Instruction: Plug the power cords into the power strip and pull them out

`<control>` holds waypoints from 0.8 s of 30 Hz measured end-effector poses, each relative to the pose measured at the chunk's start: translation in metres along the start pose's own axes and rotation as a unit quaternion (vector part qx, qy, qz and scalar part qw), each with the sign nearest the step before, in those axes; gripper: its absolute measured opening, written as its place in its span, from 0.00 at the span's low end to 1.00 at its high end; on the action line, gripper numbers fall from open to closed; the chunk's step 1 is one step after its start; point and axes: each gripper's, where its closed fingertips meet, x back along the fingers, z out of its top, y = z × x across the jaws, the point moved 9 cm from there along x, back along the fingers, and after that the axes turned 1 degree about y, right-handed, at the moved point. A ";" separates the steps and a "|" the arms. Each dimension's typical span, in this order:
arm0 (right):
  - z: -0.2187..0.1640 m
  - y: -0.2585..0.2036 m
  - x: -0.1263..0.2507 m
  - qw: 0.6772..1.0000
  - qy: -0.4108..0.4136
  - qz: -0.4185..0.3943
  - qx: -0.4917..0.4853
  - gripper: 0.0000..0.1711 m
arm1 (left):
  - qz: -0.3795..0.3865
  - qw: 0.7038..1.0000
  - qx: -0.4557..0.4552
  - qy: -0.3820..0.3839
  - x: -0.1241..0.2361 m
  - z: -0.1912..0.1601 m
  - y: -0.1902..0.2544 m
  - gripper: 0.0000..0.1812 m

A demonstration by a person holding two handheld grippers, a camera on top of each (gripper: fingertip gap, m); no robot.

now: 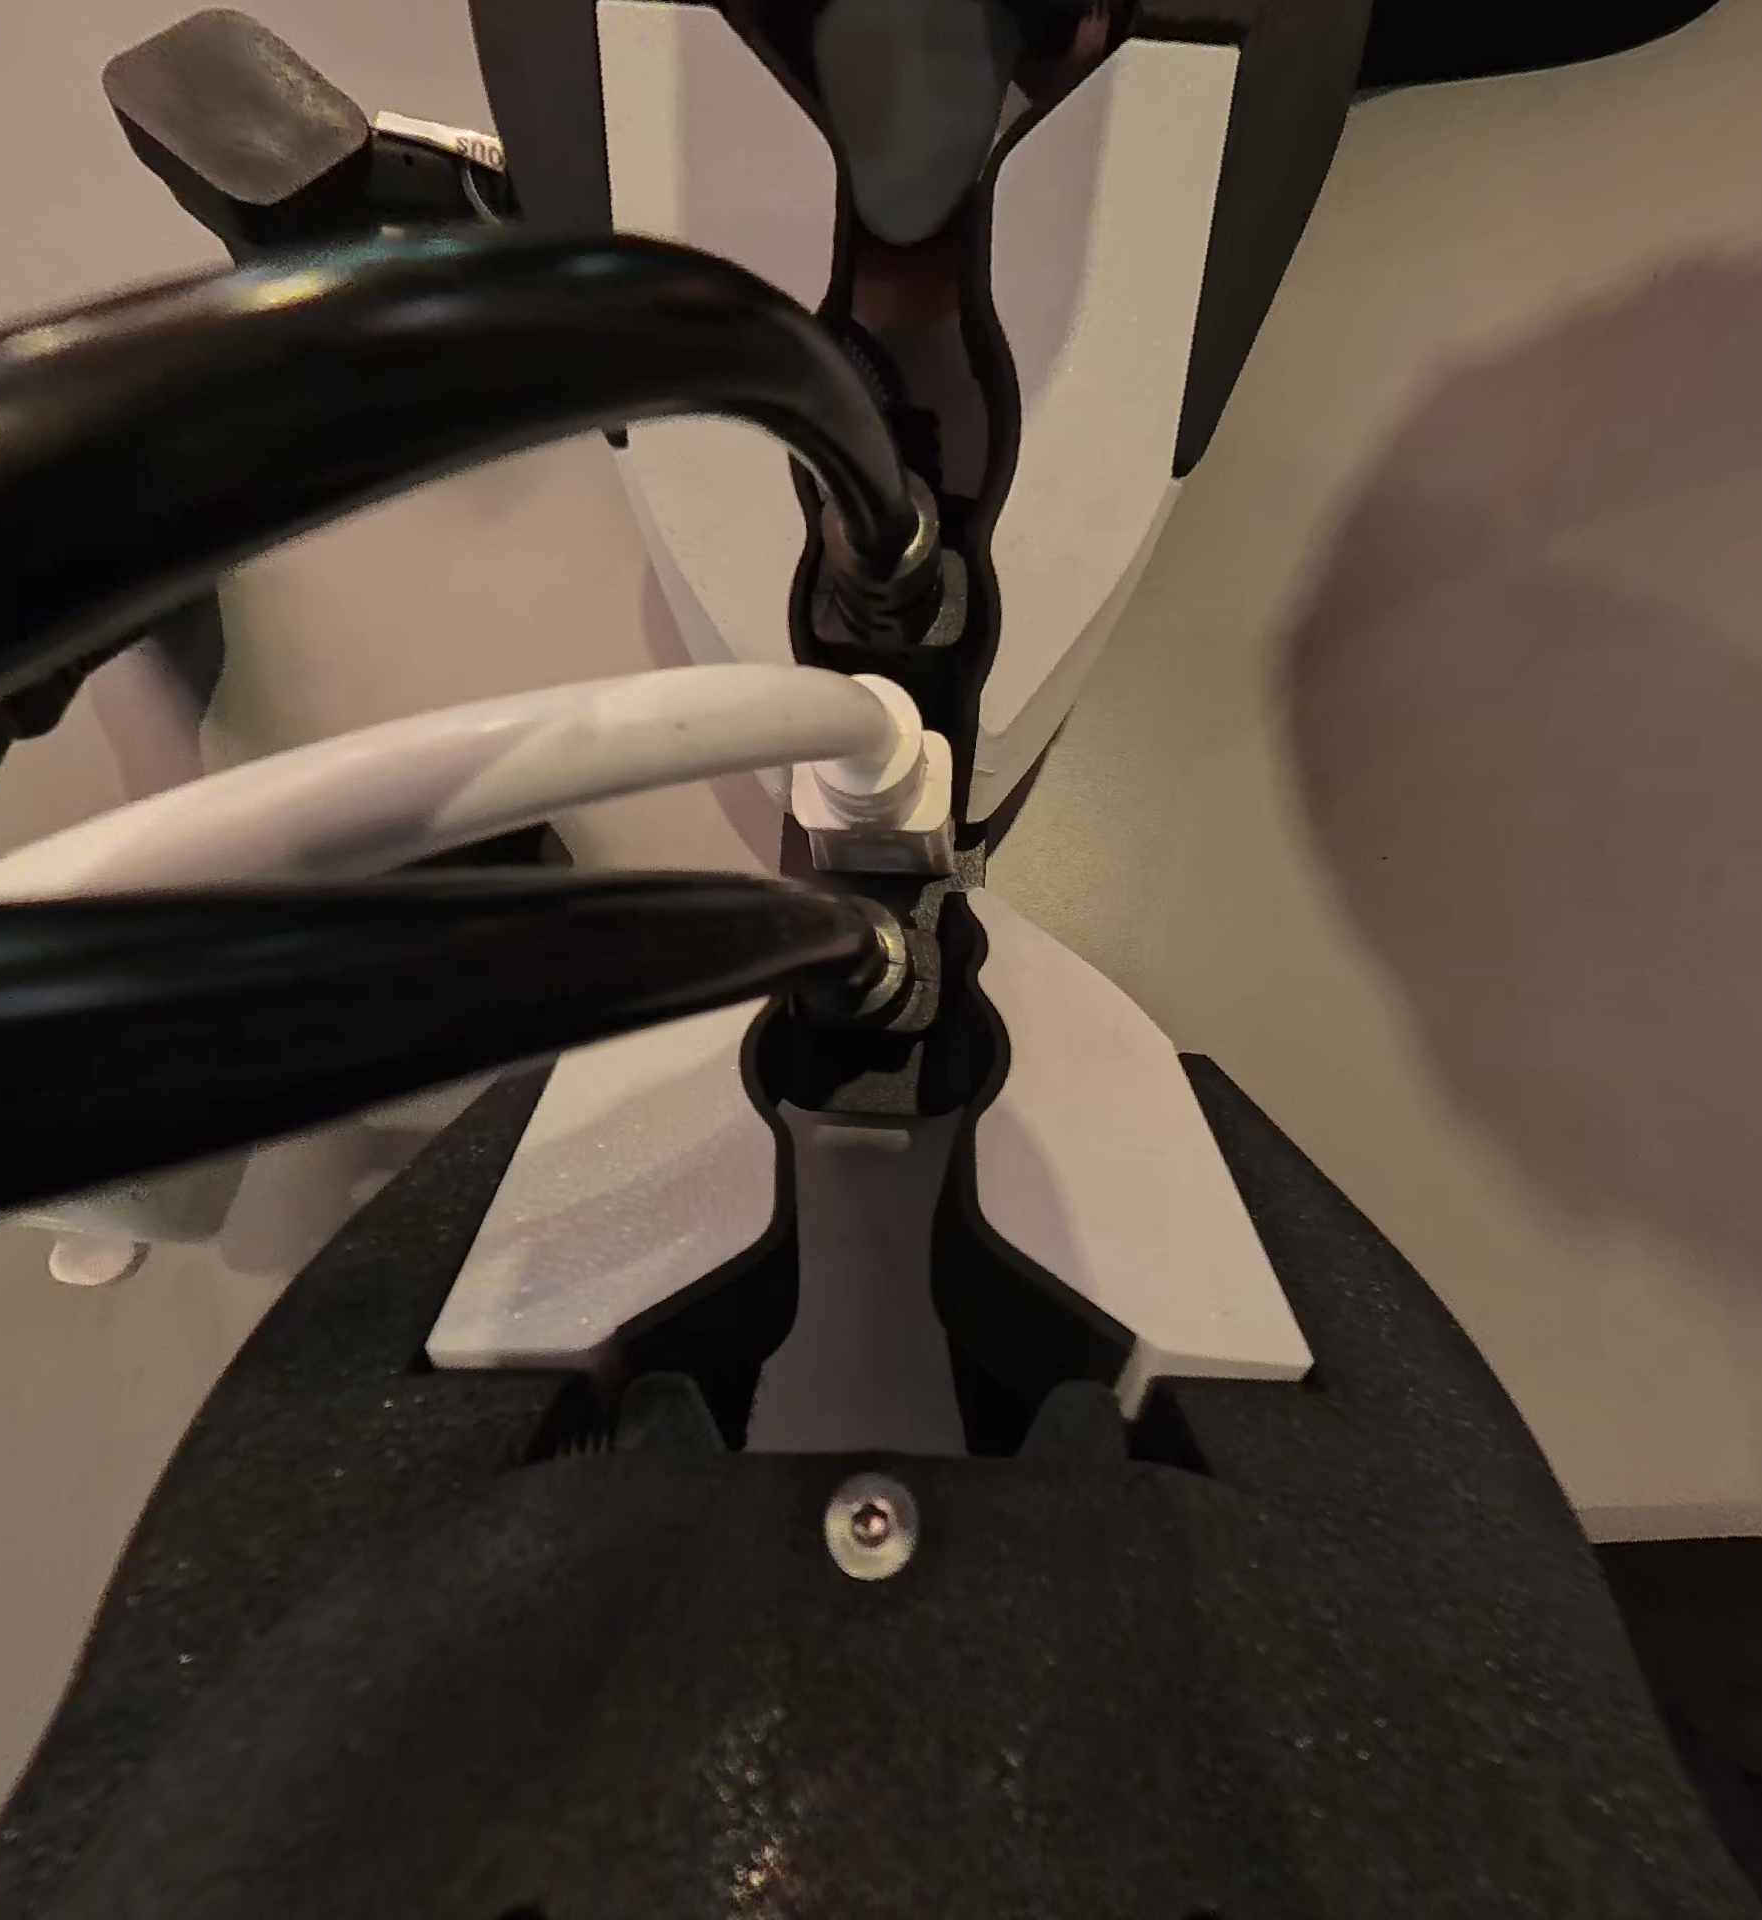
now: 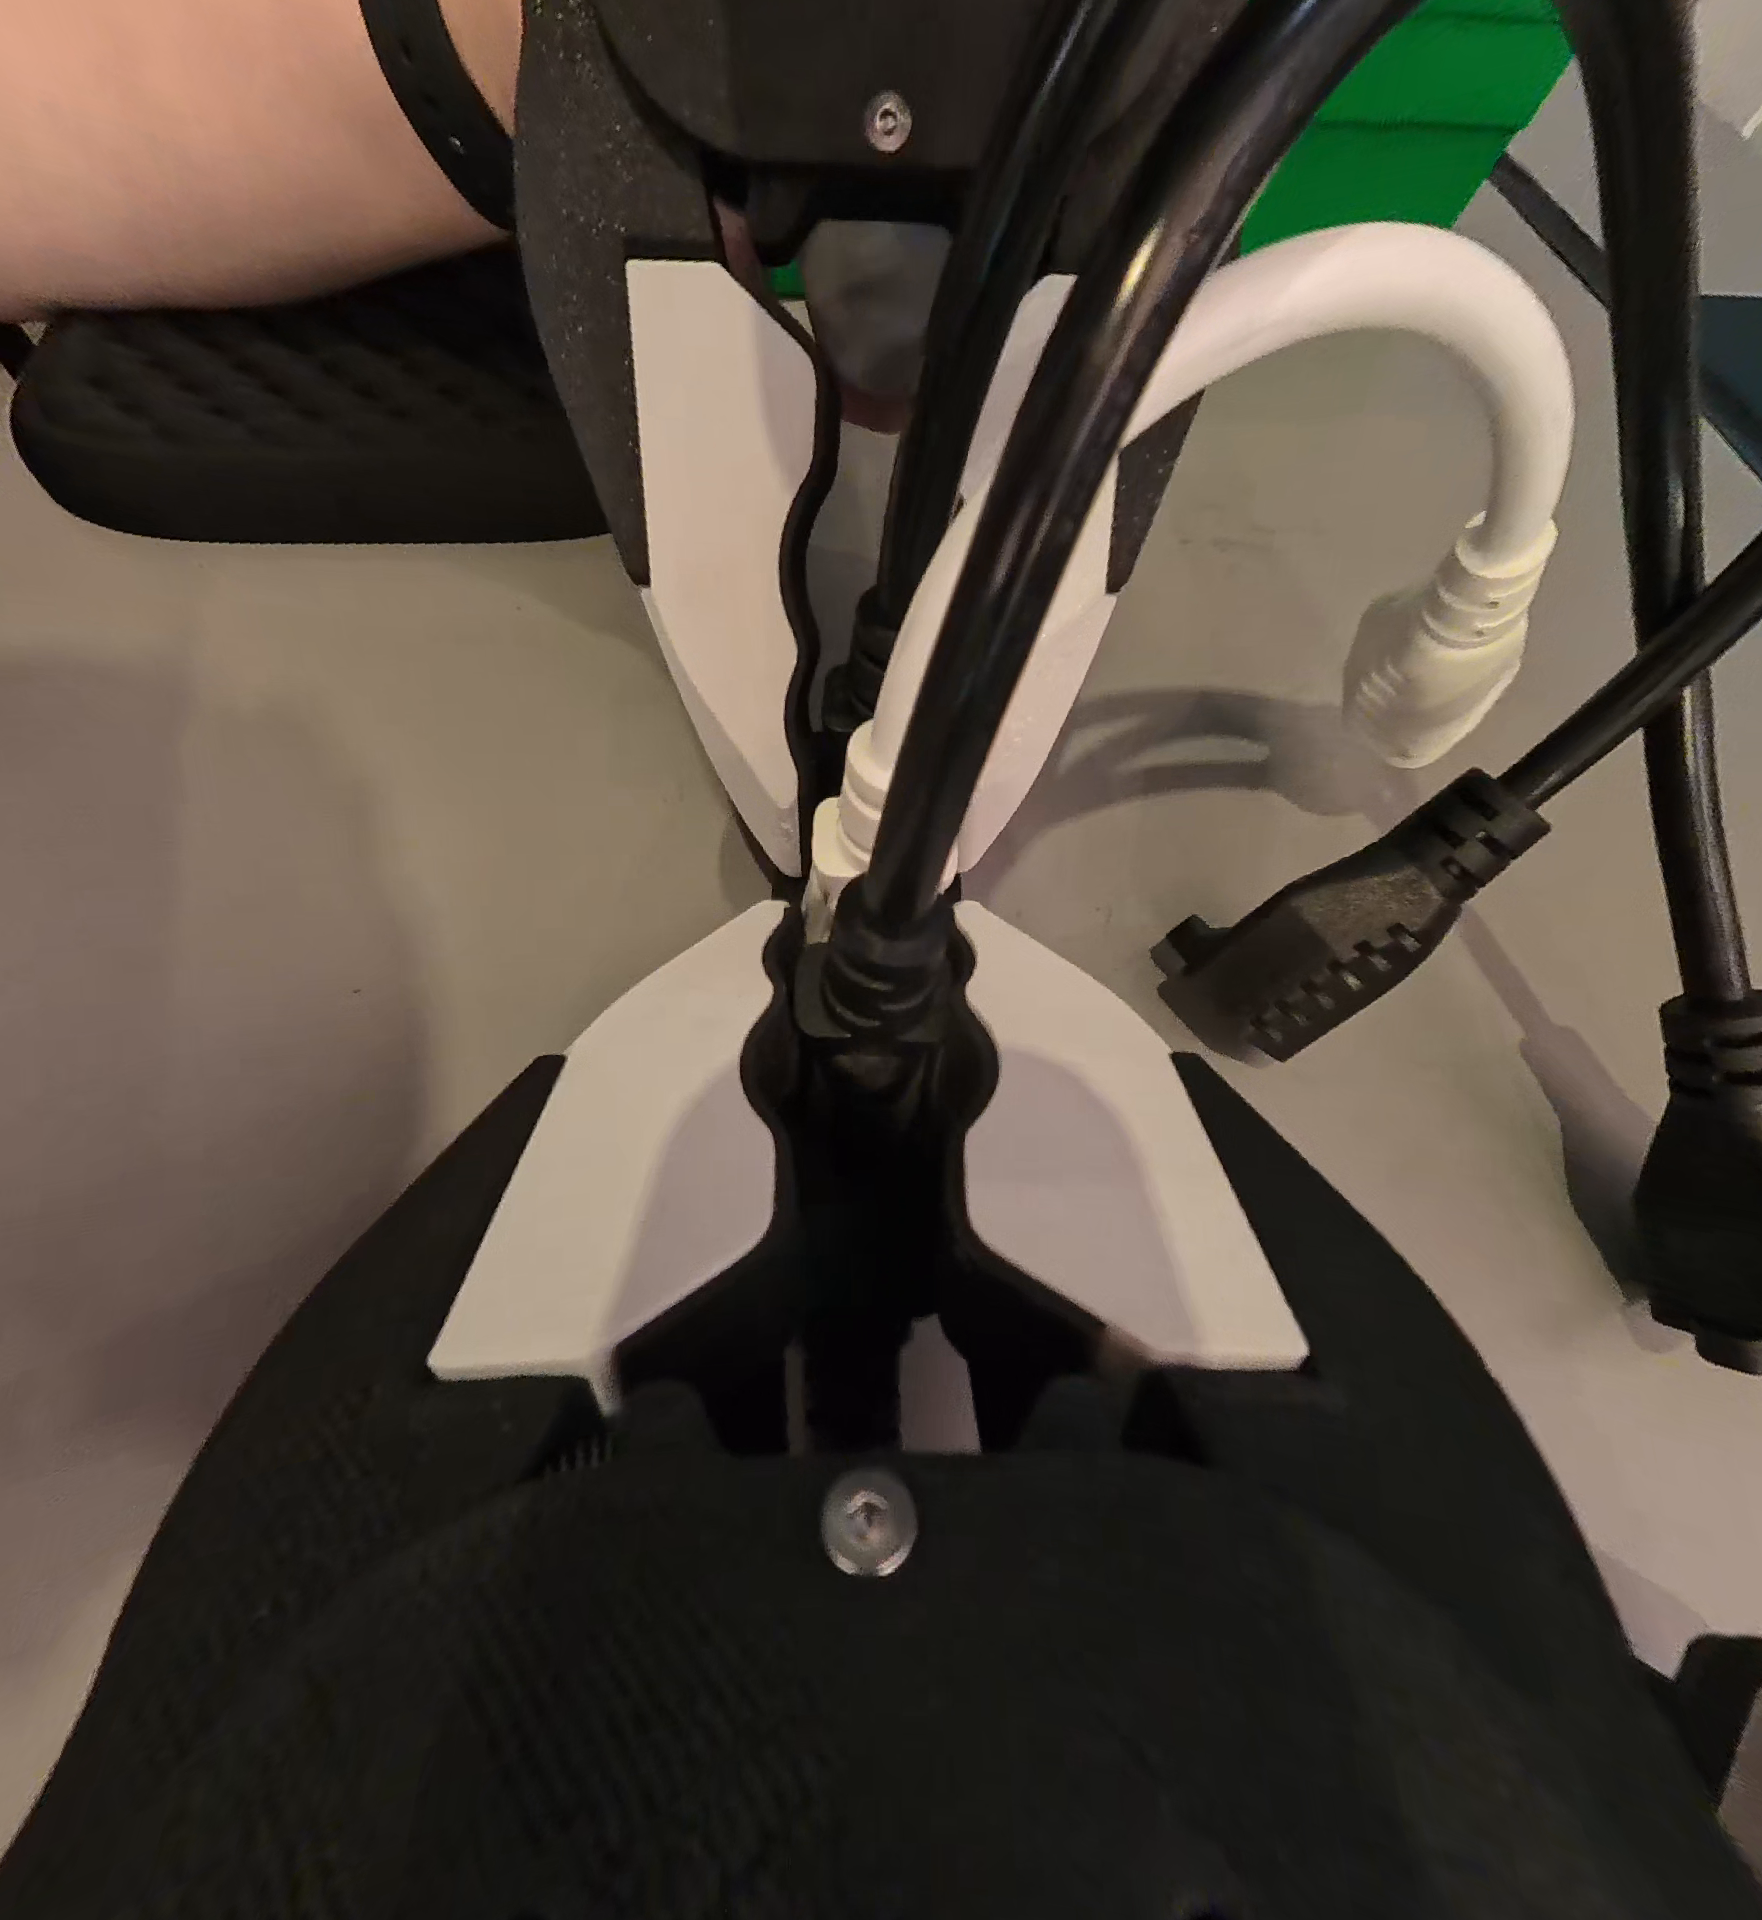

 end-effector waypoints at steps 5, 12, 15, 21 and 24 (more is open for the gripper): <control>-0.003 -0.001 0.000 1.000 -0.023 -0.001 0.005 0.17 | 0.000 1.000 0.000 0.001 0.000 0.000 0.001 0.14; -0.001 -0.002 -0.001 0.999 -0.046 -0.006 0.002 0.17 | -0.005 1.000 0.001 -0.003 0.002 -0.002 0.000 0.15; -0.002 -0.004 -0.001 0.999 -0.038 -0.010 -0.009 0.17 | -0.014 1.000 0.016 -0.008 0.006 -0.006 -0.001 0.15; -0.002 -0.005 -0.002 0.999 -0.038 -0.012 -0.022 0.16 | -0.029 0.999 0.028 0.006 0.003 -0.003 -0.003 0.14; -0.002 -0.006 -0.002 0.999 -0.042 -0.016 -0.016 0.16 | -0.032 0.999 0.031 0.000 0.003 -0.002 -0.003 0.14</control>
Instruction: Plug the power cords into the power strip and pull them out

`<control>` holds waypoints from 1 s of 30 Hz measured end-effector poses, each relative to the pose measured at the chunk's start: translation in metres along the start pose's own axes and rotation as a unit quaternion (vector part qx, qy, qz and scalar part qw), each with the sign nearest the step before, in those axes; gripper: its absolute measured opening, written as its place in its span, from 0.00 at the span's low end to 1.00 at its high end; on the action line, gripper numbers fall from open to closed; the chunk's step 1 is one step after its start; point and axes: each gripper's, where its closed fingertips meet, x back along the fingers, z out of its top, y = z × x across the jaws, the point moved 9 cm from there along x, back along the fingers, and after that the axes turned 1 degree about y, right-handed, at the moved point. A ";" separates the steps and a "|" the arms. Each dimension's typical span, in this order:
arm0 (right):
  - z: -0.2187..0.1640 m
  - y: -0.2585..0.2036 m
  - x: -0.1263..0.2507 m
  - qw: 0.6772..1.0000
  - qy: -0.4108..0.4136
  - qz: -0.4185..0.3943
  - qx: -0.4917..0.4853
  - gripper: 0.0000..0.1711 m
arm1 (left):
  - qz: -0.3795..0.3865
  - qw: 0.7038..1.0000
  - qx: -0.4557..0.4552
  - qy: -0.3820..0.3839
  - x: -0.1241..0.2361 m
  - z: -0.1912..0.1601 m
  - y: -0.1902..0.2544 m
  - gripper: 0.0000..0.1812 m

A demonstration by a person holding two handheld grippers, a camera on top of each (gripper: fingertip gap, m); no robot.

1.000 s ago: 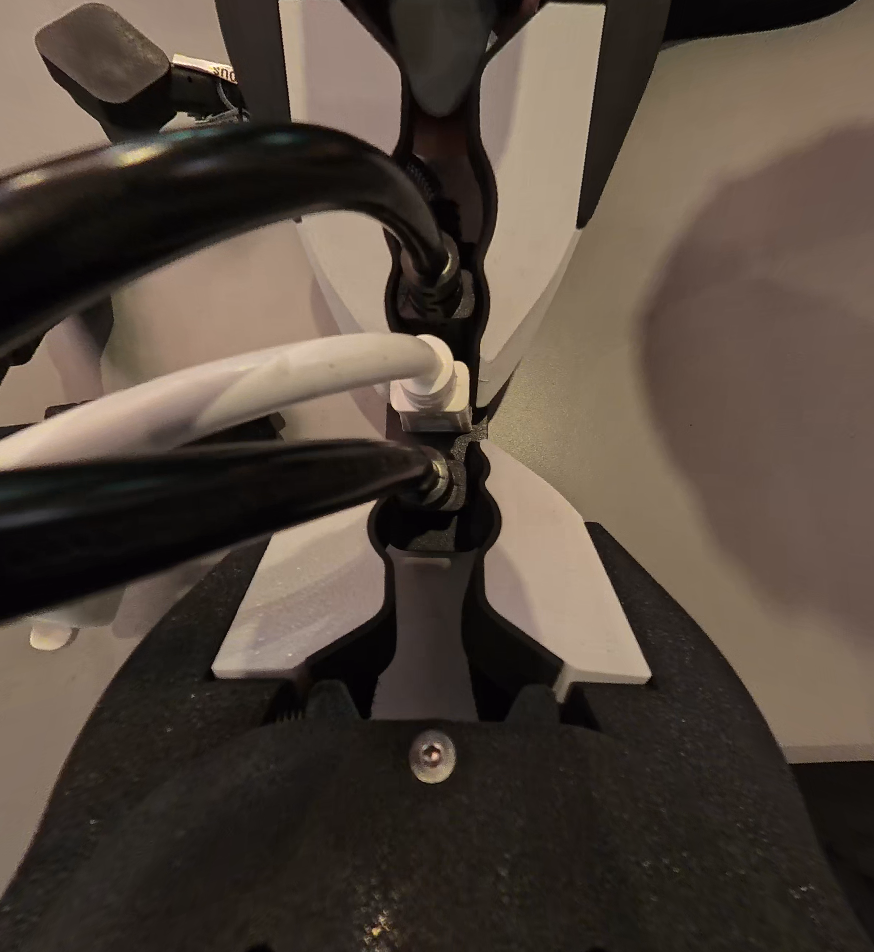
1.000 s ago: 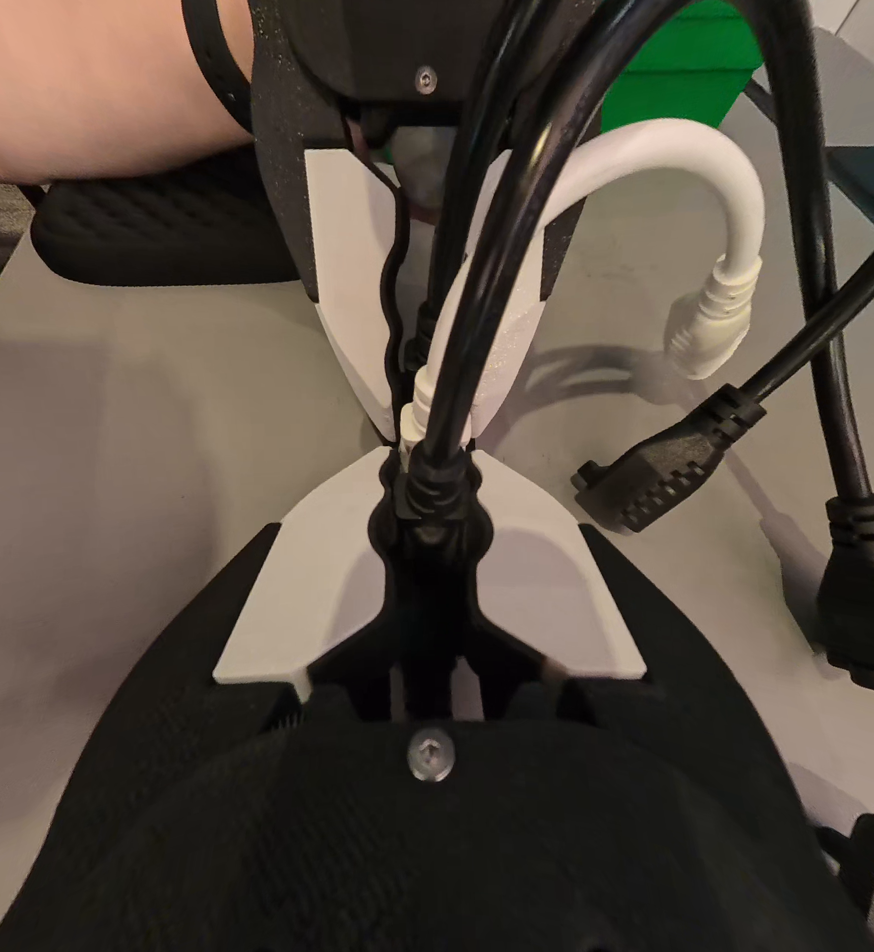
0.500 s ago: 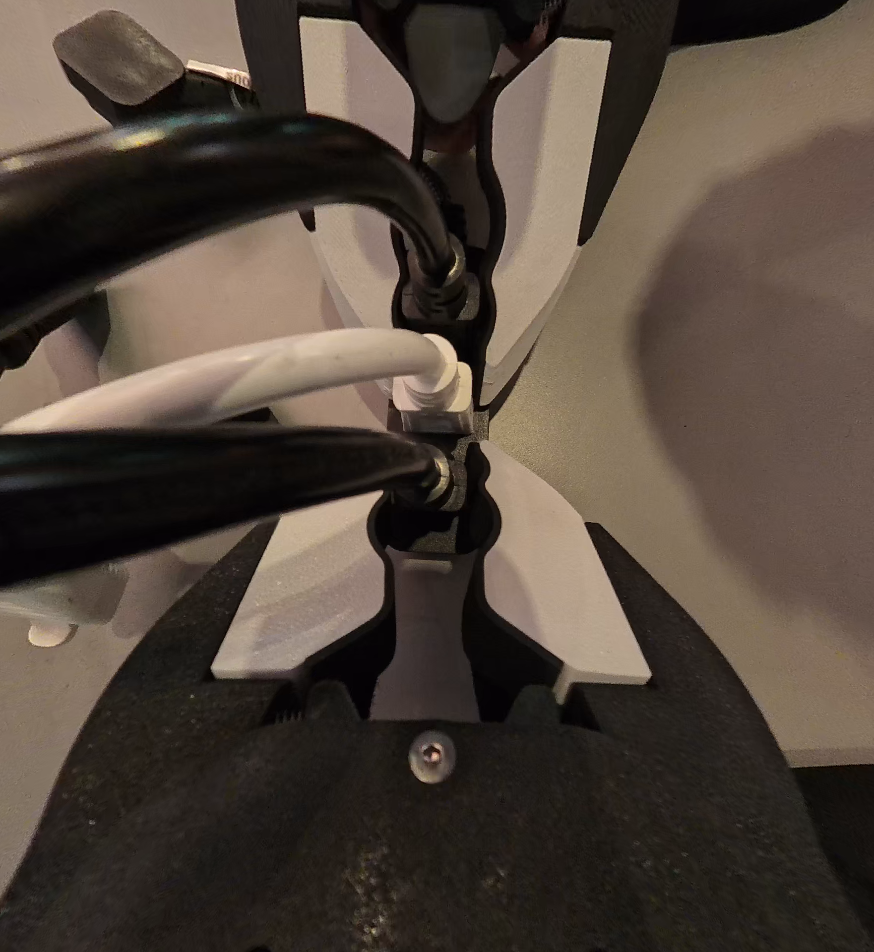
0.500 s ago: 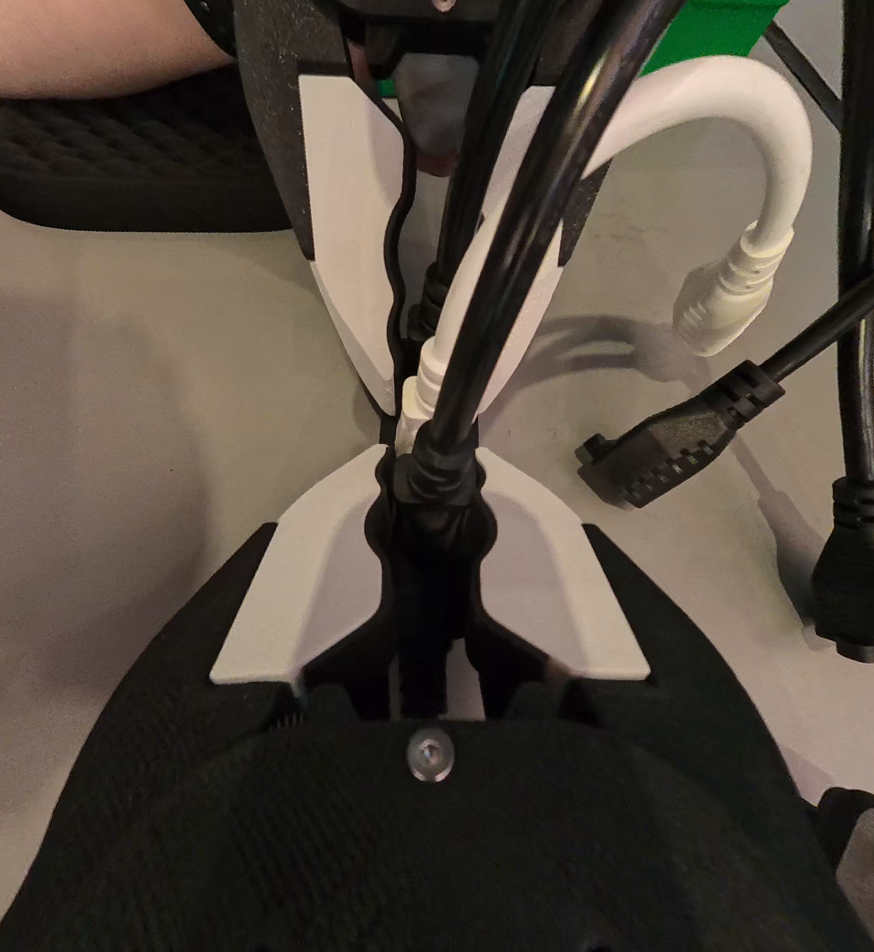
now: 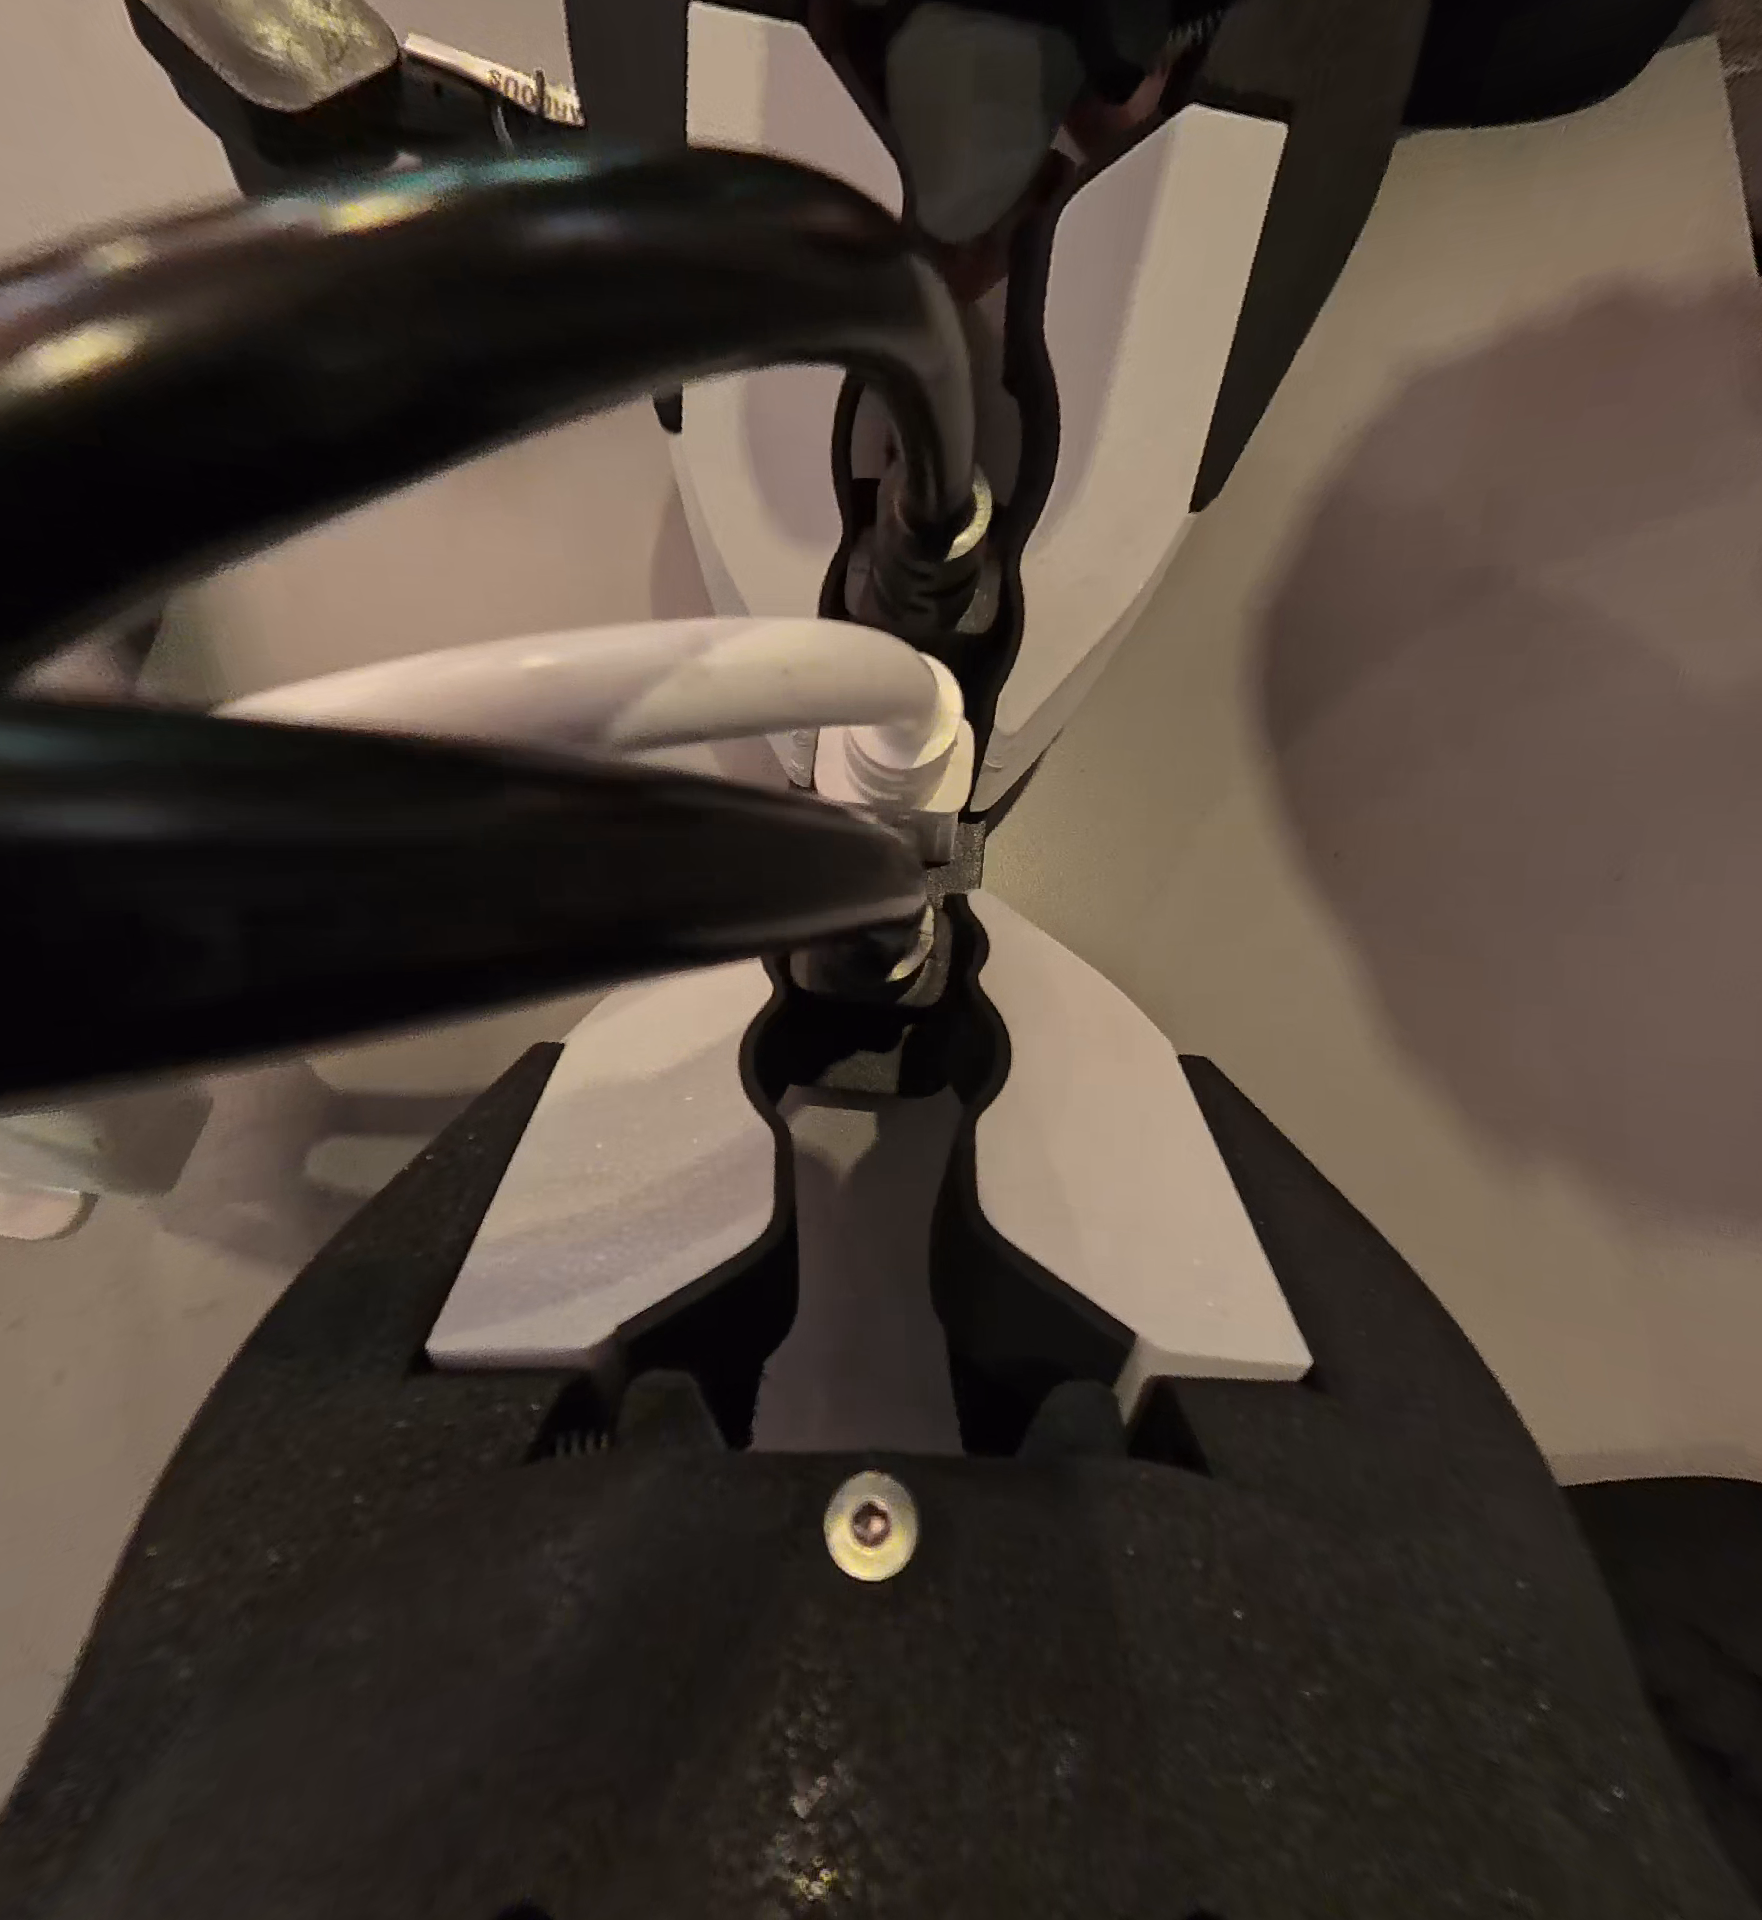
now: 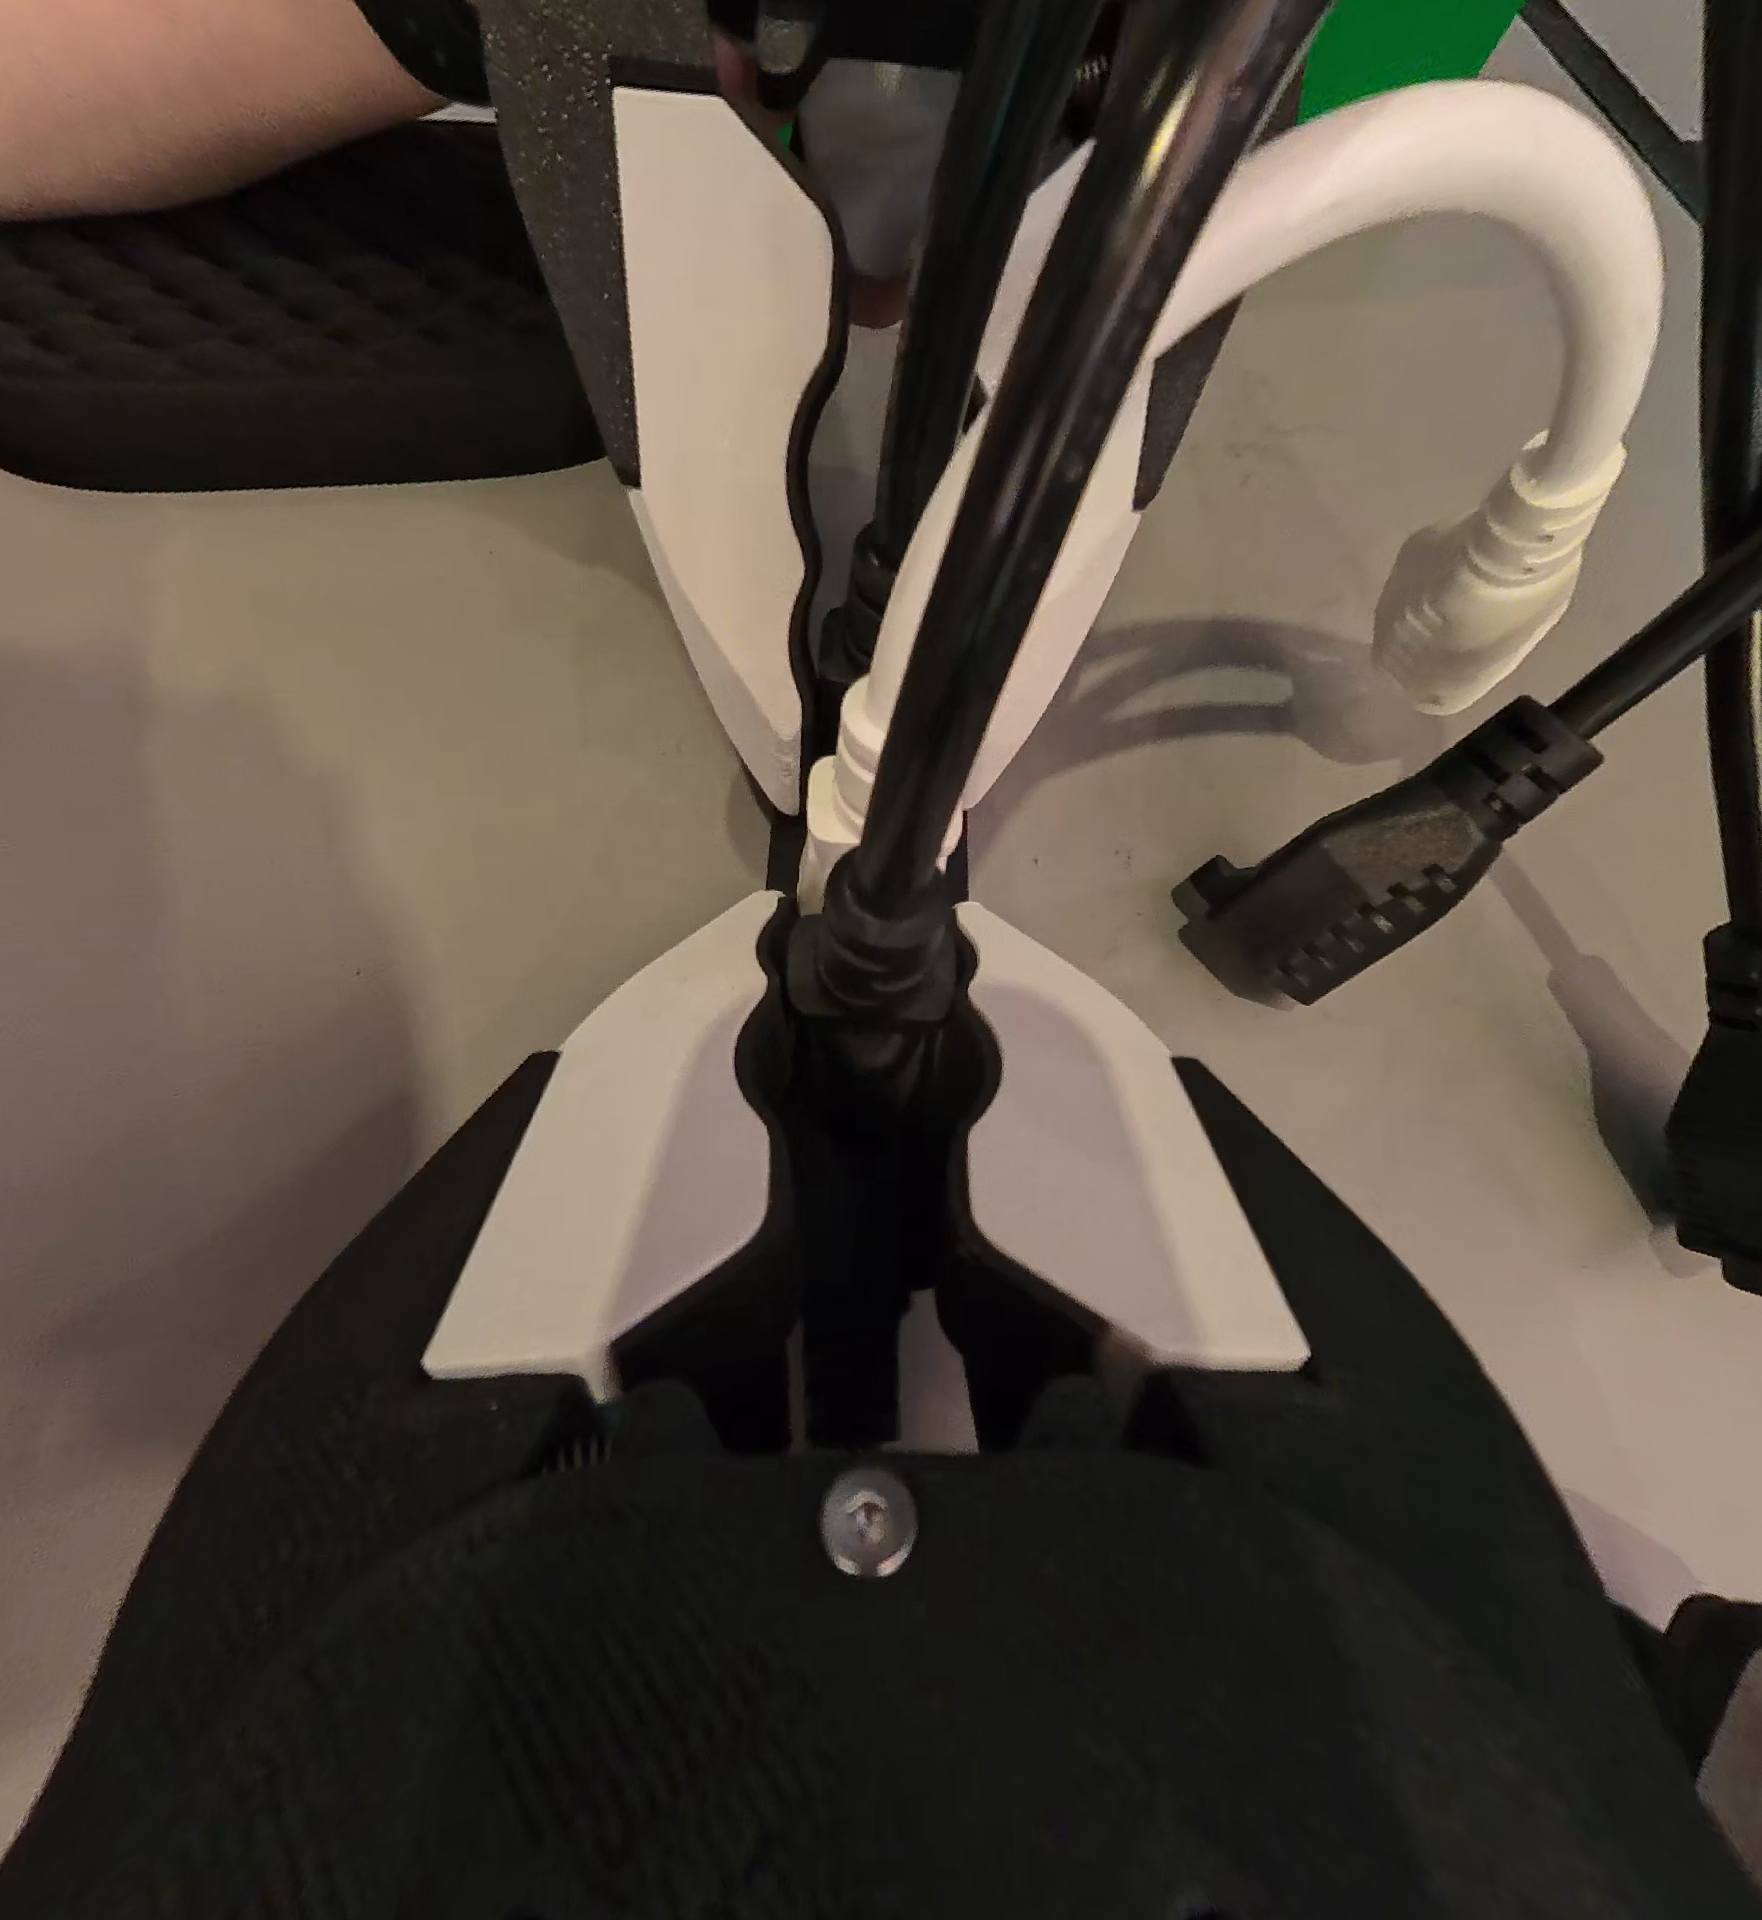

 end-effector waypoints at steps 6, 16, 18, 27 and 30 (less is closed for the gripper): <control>0.000 -0.001 0.000 1.000 -0.010 0.000 -0.008 0.17 | 0.012 1.000 -0.013 -0.021 0.000 0.003 0.002 0.14; 0.001 -0.003 -0.002 1.000 -0.012 0.001 -0.006 0.18 | -0.004 0.999 -0.011 -0.040 0.003 0.004 0.002 0.13; 0.002 -0.003 -0.002 1.000 -0.011 -0.001 -0.003 0.18 | 0.000 0.999 -0.014 -0.046 0.004 0.005 0.003 0.13; 0.002 -0.005 -0.002 1.000 -0.004 -0.005 -0.007 0.17 | -0.009 1.000 0.013 -0.010 0.000 0.002 0.003 0.15; 0.001 -0.007 -0.002 1.000 0.003 -0.008 -0.008 0.17 | 0.018 1.000 -0.009 0.023 -0.008 0.002 0.008 0.18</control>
